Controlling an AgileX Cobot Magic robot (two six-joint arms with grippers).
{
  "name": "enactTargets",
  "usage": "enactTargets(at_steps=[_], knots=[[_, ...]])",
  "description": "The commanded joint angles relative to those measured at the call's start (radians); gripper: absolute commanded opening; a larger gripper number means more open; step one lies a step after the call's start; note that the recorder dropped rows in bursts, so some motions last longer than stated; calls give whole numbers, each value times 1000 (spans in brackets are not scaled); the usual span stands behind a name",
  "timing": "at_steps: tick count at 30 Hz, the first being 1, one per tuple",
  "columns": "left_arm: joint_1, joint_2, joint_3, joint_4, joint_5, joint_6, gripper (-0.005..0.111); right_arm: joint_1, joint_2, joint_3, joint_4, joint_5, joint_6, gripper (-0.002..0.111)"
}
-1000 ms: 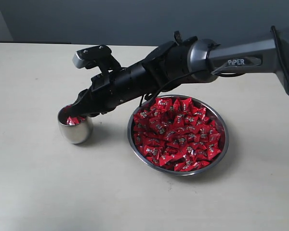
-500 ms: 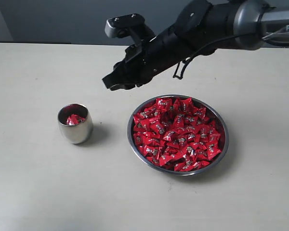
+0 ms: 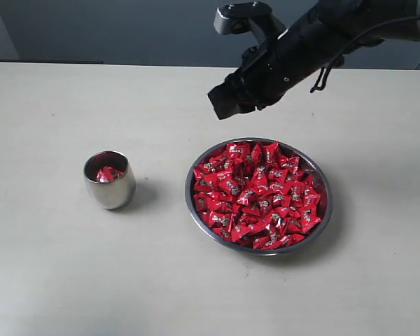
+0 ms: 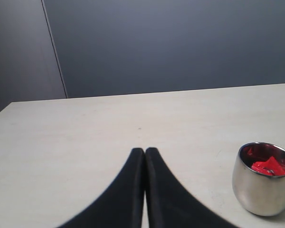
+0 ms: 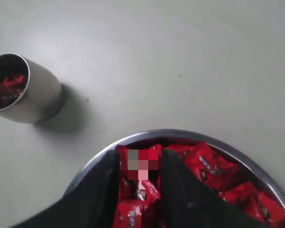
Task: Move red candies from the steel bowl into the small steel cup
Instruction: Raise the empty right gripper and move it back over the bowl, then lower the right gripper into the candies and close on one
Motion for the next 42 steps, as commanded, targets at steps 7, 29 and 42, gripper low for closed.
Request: enactTargets(at_steps=[7,29,42], knots=[[1,-4,4,1,-5,-1,0,-62,-156,275,2,-167,4,30],[1,-4,4,1,-5,-1,0,-62,-179,549,59,-450,-13,24],[1,-4,4,1,-5,-1,0,-49,-134,505,159,-406,-27,24]])
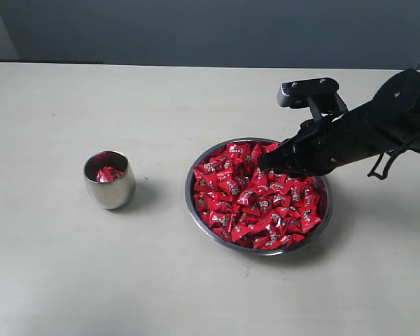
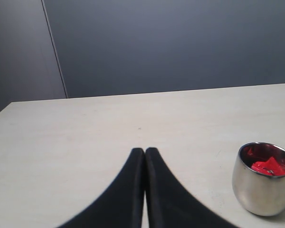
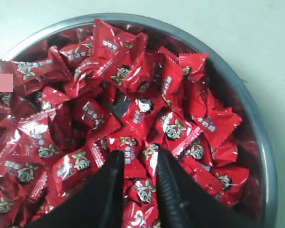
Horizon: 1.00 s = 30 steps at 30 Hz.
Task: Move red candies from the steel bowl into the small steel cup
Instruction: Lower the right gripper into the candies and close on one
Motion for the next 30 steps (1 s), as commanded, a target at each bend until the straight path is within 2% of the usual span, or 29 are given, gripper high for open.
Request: enactTargets(at_steps=[1,12,15,18,30], knots=[[1,-4,4,1,-5,-1,0,3,23,-39,40,46,-10,24],[1,-4,4,1,-5,-1,0,95,102,-101,44,102,-10,24],[1,-4,4,1,-5,-1,0,100,121,-108,47,113,-10,27],[1,-4,4,1,-5,-1,0,100,121,-108,45,109,-10,38],[1,-4,4,1,-5,-1,0,100,173,-110,18,121,1,38]])
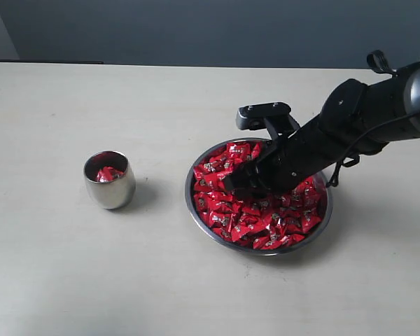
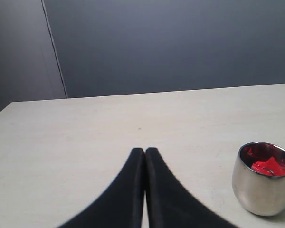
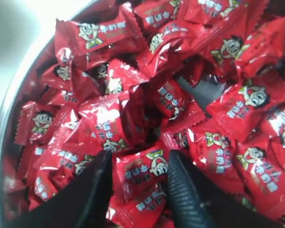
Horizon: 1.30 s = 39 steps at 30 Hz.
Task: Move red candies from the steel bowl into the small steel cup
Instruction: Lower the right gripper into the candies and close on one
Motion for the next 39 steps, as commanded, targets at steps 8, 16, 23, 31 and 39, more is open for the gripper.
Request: enactTargets(at_steps=[8,16,23,31,39], knots=[[1,-4,4,1,-5,-1,0,1,70,-56,-54,22,1,38],[1,-4,4,1,-7,-1,0,1,102,-75,-149,85,74,39],[1,-4,4,1,-5,-1,0,1,104,-103,-151,87,82,45],[1,-4,4,1,-5,-1,0,1,129,-103,-154,82,84,45],[1,-4,4,1,-5,-1,0,1,163,-103,-156,93,84,45]])
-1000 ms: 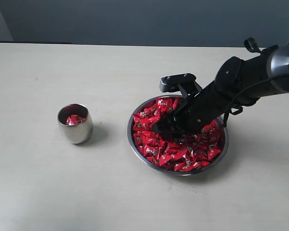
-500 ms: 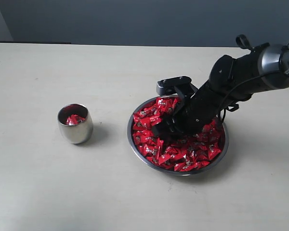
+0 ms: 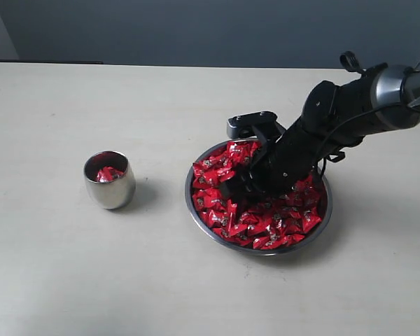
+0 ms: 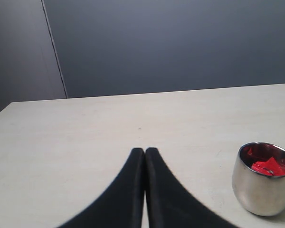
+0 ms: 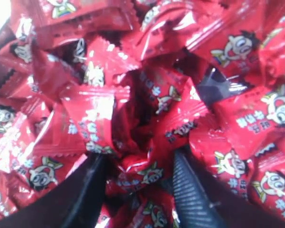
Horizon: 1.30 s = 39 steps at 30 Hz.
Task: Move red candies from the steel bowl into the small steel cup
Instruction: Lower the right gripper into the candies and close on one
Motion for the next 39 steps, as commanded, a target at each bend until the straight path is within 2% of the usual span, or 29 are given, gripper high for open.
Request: enactTargets(at_steps=[1,14,22,34,39], knots=[[1,-4,4,1,-5,-1,0,1,43,5,-10,6,-1,45],[1,-4,4,1,-5,-1,0,3,51,5,-6,24,6,44],[1,-4,4,1,-5,-1,0,3,51,5,-5,28,6,17],[1,-4,4,1,-5,-1,0,3,19,5,-21,38,6,16],[1,-4,4,1,-5,-1,0,3,-36,5,-94,18,68,16]])
